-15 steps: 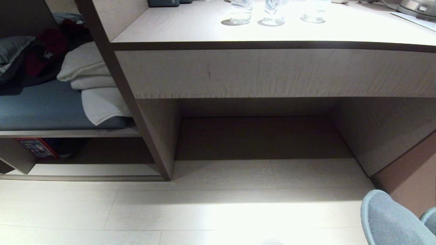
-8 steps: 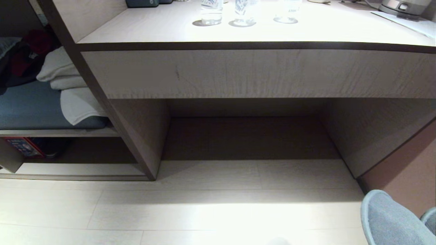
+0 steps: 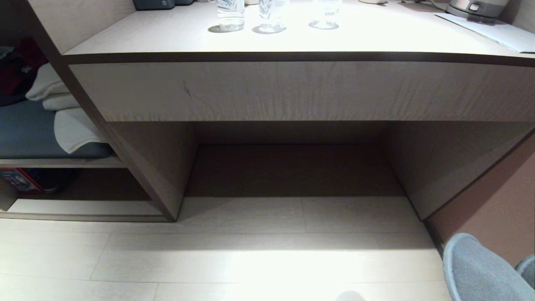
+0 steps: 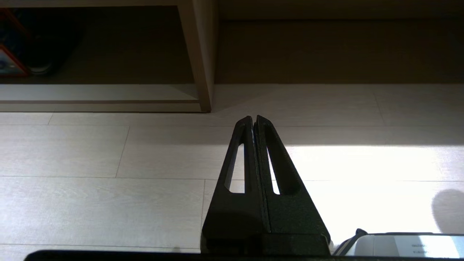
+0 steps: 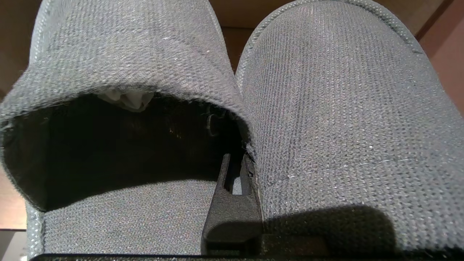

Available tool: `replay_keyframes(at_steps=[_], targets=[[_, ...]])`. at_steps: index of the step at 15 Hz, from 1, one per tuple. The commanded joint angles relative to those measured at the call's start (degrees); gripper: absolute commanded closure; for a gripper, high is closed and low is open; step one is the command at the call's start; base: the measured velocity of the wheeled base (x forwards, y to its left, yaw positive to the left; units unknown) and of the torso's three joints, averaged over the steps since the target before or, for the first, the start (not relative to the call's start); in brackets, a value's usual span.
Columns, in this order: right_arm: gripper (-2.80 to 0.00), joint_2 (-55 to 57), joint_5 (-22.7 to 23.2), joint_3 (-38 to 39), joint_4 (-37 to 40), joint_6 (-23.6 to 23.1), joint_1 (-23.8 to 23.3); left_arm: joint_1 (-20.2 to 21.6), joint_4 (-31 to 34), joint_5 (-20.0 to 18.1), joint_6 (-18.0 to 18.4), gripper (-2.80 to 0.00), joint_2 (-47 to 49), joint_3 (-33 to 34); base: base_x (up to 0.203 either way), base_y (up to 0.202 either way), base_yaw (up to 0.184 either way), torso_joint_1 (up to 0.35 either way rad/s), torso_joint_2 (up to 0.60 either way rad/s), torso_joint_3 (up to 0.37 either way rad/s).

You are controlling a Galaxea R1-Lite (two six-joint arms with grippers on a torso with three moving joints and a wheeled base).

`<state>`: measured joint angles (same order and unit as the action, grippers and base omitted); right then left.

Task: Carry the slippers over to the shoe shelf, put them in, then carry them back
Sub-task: Place the slippers on the floor

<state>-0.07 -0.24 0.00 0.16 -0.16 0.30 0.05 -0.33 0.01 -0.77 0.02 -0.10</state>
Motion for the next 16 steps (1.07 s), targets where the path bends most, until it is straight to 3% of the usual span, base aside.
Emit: replay_keyframes(at_steps=[1,8,16], targets=[[0.00,0.07,-0.02,0.09,0.02,-0.02,0.05,0.04,-0.02,-0.01,-0.02,0.00,-0.02,0.01,0.000,0.000,0.000,0.000,0.00,0.000],[0.00,0.07,-0.02,0.09,0.02,-0.02,-0.04,0.04,-0.02,0.08,-0.11,0.00,0.06,0.01,0.000,0.000,0.000,0.000,0.00,-0.015],[0.00,0.07,-0.02,0.09,0.02,-0.02,0.05,0.04,-0.02,0.08,-0.11,0.00,0.06,0.01,0.000,0.000,0.000,0.005,0.00,-0.189]])
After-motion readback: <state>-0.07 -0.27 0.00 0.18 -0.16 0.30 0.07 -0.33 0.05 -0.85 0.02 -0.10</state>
